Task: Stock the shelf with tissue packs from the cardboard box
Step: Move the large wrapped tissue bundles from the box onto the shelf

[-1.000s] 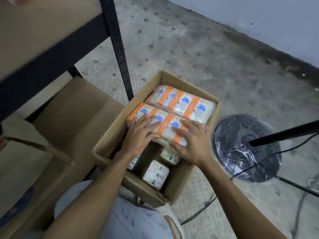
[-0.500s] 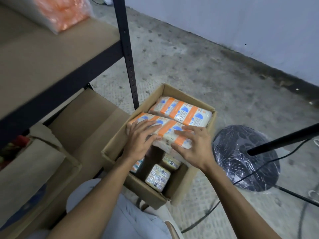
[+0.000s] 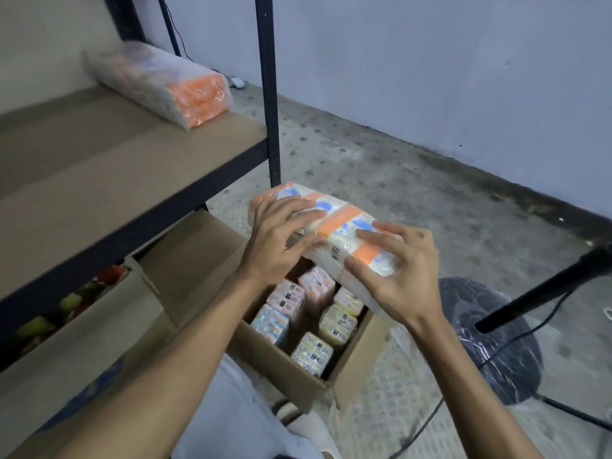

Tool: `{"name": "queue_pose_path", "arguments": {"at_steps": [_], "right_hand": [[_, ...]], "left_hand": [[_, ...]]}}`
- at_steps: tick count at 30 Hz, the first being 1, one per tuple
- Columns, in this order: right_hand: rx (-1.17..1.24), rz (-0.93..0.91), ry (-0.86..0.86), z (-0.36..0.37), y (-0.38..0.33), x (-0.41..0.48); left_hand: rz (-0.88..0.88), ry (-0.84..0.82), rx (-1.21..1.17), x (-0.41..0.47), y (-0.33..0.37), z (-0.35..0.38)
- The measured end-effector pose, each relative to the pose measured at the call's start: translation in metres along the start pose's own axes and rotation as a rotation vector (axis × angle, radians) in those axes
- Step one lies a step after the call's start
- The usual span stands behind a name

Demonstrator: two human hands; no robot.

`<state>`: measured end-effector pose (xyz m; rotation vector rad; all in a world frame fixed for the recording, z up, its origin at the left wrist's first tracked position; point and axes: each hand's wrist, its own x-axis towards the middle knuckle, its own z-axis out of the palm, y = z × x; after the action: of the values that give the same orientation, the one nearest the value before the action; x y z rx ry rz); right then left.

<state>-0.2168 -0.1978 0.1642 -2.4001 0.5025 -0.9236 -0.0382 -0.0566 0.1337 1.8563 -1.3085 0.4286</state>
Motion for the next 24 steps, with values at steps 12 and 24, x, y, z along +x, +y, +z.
{"name": "queue_pose_path", "arguments": {"at_steps": [12,24], "right_hand": [[0.198,-0.164,0.101,0.003,-0.117,0.045],[0.310,-0.230,-0.127,0.103,-0.209,0.081]], "left_hand": [[0.116,0.157,0.263,0.036,0.011,-0.148],[-0.159,0.045,0.357,-0.006,-0.074,-0.259]]}}
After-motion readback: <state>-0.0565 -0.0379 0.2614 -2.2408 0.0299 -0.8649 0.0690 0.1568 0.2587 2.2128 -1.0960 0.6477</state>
